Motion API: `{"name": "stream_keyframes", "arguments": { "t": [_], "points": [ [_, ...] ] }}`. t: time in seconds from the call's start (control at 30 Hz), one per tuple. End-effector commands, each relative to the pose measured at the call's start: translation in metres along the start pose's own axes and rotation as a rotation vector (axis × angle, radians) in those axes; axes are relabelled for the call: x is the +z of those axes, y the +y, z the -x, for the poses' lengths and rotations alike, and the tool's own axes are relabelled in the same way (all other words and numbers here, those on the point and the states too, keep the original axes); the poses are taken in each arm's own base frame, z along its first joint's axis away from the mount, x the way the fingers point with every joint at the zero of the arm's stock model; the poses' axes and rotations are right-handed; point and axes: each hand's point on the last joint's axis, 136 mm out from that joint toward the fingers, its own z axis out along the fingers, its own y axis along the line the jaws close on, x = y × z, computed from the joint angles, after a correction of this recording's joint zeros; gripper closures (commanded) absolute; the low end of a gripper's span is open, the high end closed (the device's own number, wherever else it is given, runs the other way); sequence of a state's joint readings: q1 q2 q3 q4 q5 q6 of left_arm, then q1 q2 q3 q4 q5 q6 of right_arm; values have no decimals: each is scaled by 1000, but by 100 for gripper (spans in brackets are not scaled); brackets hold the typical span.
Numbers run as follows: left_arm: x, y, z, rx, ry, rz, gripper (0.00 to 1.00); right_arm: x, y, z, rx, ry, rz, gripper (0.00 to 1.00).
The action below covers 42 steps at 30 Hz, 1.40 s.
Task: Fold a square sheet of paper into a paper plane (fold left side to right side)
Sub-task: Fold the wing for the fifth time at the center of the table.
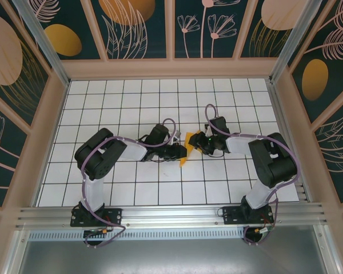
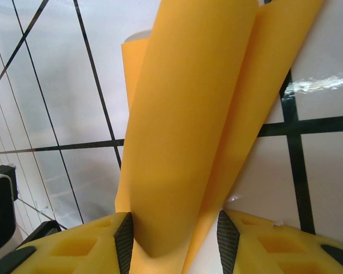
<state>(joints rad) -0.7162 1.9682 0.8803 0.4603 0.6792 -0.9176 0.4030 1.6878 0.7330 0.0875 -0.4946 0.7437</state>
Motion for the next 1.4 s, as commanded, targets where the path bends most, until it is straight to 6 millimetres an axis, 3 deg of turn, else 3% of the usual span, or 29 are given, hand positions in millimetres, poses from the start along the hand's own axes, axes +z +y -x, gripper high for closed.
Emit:
{"name": "stream_keyframes", "arguments": {
  "t": [0.0, 0.13, 0.53, 0.7, 0.87, 1.0, 1.1, 1.13, 1.17, 1.37],
  "points": [
    [-13, -11, 12, 27, -33, -10, 75, 16, -22, -8, 17, 23, -75, 53],
    [-20, -10, 16, 25, -47, -12, 72, 15, -21, -7, 11, 21, -72, 53],
    [-17, -12, 15, 61, -18, -25, 60, 15, -21, -7, 13, 19, -68, 53],
    [-39, -2, 16, 174, -75, 163, 56, 16, -21, -7, 14, 19, -67, 53],
    [-50, -16, 5, 326, -115, 309, 56, 16, -22, -7, 16, 17, -67, 54],
    [-46, -19, -5, 411, -120, 419, 56, 17, -23, -8, 19, 21, -66, 54],
    [-42, -8, -10, 438, -107, 500, 55, 17, -23, -9, 18, 23, -66, 54],
    [-42, -19, -3, 459, -126, 494, 54, 17, -23, -9, 18, 23, -66, 54],
    [-34, -10, -7, 464, -100, 523, 54, 17, -23, -9, 18, 22, -65, 54],
    [-21, -6, -10, 502, -71, 560, 53, 17, -23, -10, 19, 23, -64, 54]
  ]
}}
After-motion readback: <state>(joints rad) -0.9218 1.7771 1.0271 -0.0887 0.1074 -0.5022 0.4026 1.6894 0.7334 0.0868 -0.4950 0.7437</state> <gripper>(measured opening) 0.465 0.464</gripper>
